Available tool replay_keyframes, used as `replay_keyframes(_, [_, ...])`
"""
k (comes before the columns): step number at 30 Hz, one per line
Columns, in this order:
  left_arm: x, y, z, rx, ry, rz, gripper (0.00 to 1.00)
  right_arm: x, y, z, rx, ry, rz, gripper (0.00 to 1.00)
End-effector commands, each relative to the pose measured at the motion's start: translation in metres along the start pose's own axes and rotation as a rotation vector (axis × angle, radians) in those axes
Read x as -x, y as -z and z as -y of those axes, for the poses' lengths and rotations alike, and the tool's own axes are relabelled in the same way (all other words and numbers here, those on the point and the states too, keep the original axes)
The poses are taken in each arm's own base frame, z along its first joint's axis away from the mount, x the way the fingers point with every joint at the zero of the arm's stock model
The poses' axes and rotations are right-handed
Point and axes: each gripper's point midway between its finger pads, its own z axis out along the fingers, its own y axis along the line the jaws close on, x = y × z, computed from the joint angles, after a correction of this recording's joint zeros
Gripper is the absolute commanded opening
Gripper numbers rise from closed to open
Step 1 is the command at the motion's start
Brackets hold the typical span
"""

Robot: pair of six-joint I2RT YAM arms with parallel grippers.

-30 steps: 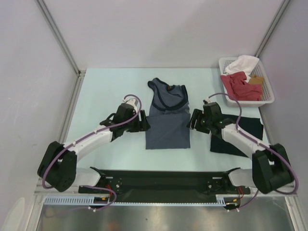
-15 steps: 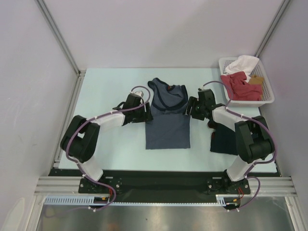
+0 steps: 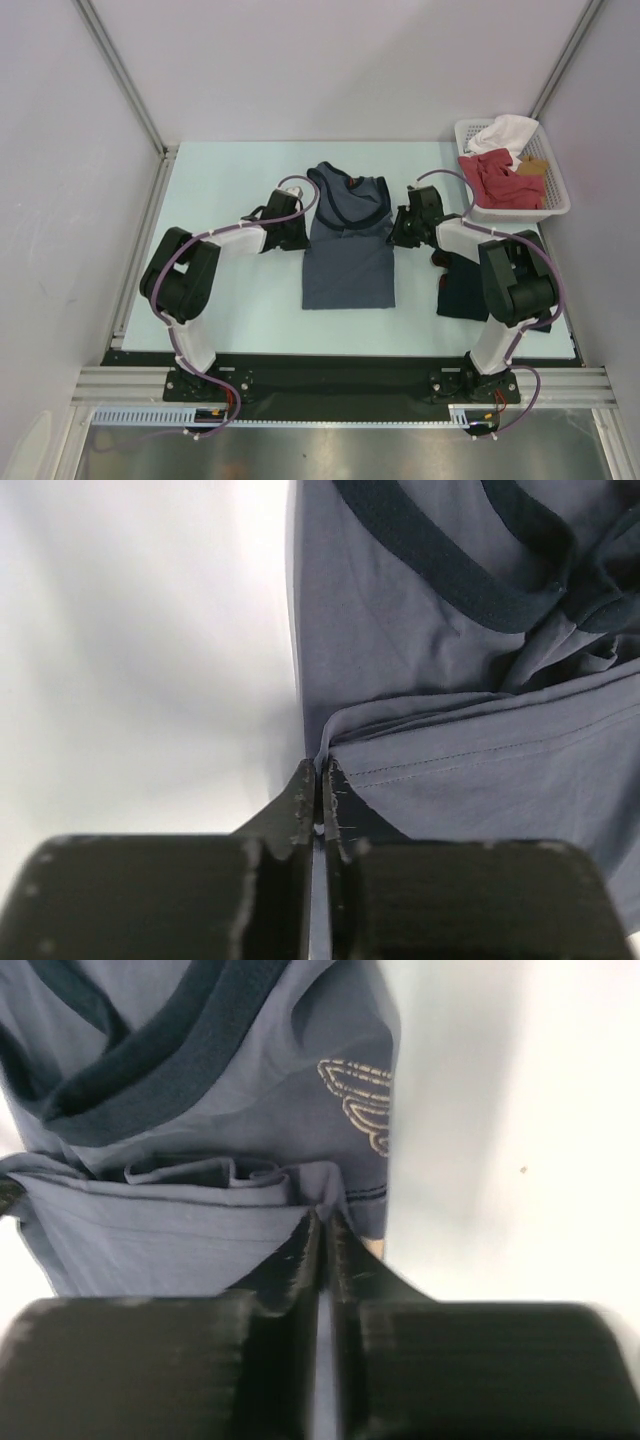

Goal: Fold and stack the tank tops

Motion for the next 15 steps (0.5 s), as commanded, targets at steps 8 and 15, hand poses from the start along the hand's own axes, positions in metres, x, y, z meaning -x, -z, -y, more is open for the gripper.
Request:
replay_keyframes(8, [0.039, 0.042, 0.016, -0.056, -0.066, 0.14, 0.01, 0.033, 0.043, -0.023, 0.051, 0.052, 0.138, 0.0])
replay_keyframes(15, [0.055, 0.06, 0.027, -0.082, -0.08, 0.182, 0.0, 0.049, 0.064, -0.032, 0.059, 0.073, 0.188, 0.0])
